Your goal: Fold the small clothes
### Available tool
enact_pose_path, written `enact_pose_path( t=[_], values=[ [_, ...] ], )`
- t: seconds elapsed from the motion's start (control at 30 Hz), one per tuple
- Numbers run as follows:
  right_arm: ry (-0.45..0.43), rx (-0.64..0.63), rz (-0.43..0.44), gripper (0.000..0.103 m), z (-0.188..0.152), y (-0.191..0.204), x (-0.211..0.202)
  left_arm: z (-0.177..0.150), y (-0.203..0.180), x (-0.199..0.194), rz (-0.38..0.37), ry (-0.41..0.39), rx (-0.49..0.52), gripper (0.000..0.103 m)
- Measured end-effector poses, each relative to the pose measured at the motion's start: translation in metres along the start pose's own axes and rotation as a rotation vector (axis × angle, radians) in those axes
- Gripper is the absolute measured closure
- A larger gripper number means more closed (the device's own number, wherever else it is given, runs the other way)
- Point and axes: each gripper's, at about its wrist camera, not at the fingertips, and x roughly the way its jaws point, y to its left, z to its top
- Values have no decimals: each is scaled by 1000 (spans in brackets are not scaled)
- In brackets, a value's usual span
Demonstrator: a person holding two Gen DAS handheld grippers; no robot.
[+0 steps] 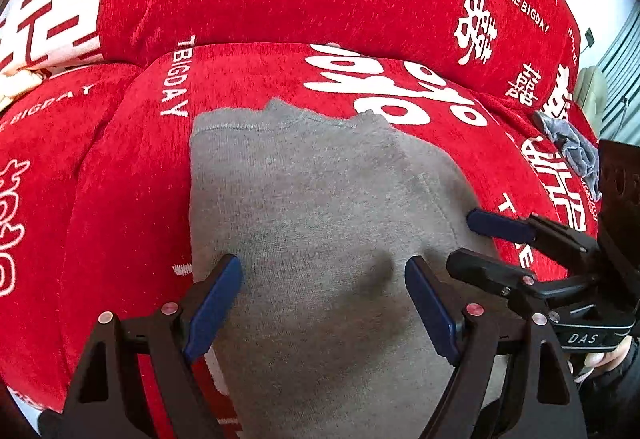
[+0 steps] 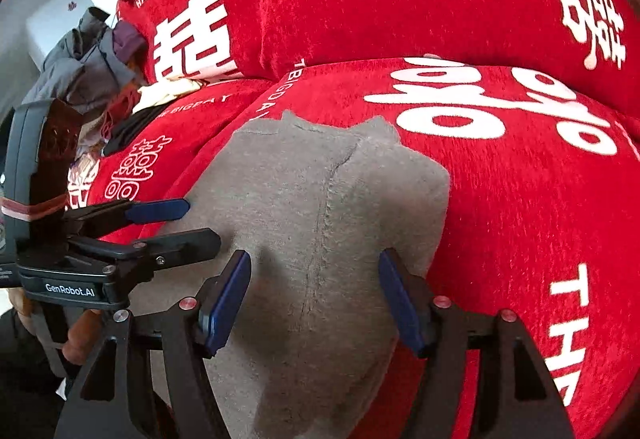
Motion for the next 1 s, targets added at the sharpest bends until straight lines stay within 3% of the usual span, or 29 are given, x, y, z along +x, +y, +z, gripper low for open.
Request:
enact_pose_path(
  t=[0.13,0.23,0.3,0.4,0.5,0.6,0.83,1.0],
  values=[
    [-24,16,3,33,27,-12,0,22,1,-7,-23,-35,-29,18],
    [18,13,77,33,45,-17,19,42,0,11,-60,-1,-29,18],
    [81,26,42,34,52,-26,42,51,5,36,-22,61,-34,18],
    [109,40,33,34,55,-36,61,51,18,57,29,101,-37,18],
    [114,46,21,33,56,-37,70,47,15,58,57,90,6,18],
    [119,-7,-43,32,58,-28,74,45,8,57,97,91,42,18],
    [54,-110,-174,32,48,1,36,28,1,24,199,48,87,18],
    [45,-226,-179,32,31,27,26,7,4,16,240,53,106,18]
  ],
)
